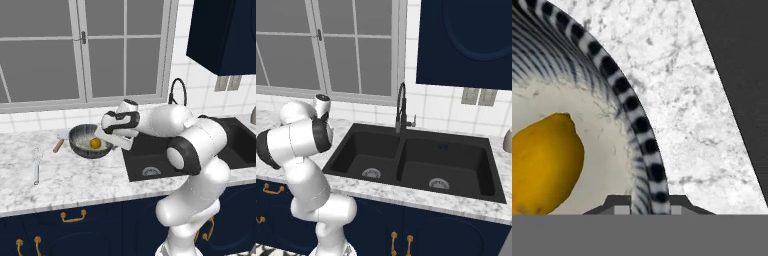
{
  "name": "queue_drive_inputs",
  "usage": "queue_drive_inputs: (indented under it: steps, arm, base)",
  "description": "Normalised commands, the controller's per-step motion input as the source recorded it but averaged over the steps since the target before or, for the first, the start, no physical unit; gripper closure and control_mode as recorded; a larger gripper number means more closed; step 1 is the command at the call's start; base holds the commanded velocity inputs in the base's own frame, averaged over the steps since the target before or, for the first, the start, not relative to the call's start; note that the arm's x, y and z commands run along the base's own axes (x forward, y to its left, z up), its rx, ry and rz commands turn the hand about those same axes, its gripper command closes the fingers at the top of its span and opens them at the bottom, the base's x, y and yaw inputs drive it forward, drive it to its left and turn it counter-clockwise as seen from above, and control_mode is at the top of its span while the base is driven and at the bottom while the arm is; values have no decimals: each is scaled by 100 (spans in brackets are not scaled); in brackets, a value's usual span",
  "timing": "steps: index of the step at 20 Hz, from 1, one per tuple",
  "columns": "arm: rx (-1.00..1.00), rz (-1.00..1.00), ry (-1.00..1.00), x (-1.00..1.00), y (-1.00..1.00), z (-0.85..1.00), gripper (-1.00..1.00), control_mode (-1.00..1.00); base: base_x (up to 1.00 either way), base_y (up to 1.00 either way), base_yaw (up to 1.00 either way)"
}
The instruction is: Pick the lemon from the sink and place it in the bowl. Then pick the bowl and place it in the microwave. Then close the microwave door and press the start button.
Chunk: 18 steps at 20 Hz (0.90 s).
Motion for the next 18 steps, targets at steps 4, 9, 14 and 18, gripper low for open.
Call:
queue_drive_inputs:
  steps: [4,9,14,18]
  arm:
    - [0,0,-5,-61,-26,100,100,-100]
    - [-5,0,-1,-74,-39,100,100,-100]
    - [-2,-1,0,-83,-64,100,100,-100]
    - [0,-15,3,-64,-57,93,100,-100]
  base:
    - [0,0,0]
    - [0,0,0]
    - [0,0,0]
    - [0,0,0]
